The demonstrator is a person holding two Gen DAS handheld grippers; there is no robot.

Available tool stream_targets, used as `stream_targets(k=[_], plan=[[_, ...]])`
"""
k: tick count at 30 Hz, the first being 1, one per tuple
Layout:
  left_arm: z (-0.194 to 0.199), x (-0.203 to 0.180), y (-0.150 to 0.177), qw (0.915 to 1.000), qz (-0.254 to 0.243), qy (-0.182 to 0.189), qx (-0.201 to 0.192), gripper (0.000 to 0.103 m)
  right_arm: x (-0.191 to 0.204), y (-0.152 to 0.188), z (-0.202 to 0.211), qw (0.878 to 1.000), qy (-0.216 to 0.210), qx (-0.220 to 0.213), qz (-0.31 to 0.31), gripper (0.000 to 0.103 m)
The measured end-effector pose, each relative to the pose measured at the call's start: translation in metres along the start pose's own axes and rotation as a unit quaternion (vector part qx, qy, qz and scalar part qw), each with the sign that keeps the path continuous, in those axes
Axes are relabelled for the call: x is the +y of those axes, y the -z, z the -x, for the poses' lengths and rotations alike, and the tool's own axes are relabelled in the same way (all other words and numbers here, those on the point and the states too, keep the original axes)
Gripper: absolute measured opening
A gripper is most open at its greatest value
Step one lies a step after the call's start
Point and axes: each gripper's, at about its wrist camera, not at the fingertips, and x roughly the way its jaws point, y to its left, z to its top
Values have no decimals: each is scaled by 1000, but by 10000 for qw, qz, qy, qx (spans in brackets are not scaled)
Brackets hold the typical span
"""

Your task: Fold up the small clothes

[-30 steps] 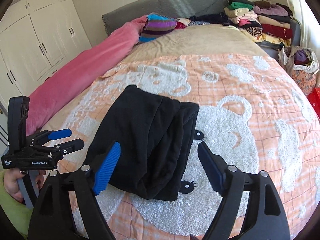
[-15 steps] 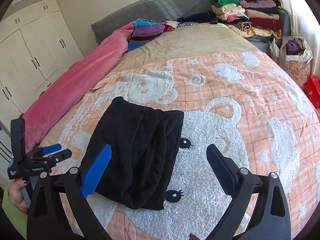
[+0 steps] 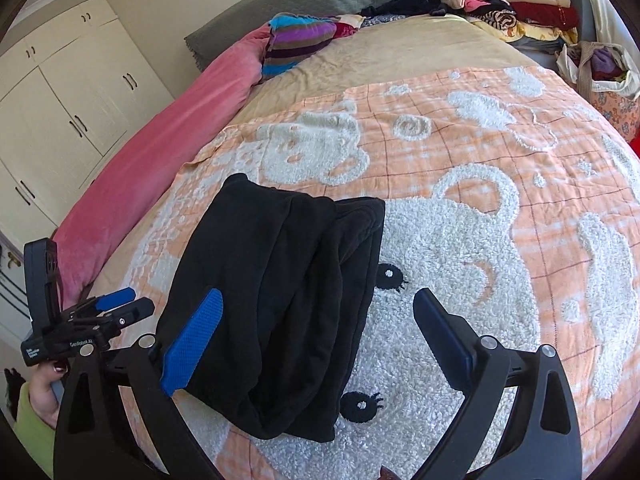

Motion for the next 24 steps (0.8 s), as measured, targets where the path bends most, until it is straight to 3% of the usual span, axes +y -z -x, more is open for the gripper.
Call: stream_targets(k=[12,24], plan=[[-17,-7,-10,9999,-3,99,88,93,5,-14,-30,9994,-215,246,64,96],[-52,-11,-18,9971,191,604,413,93,-7,-24,-76,9971,-317,679,-91,96]])
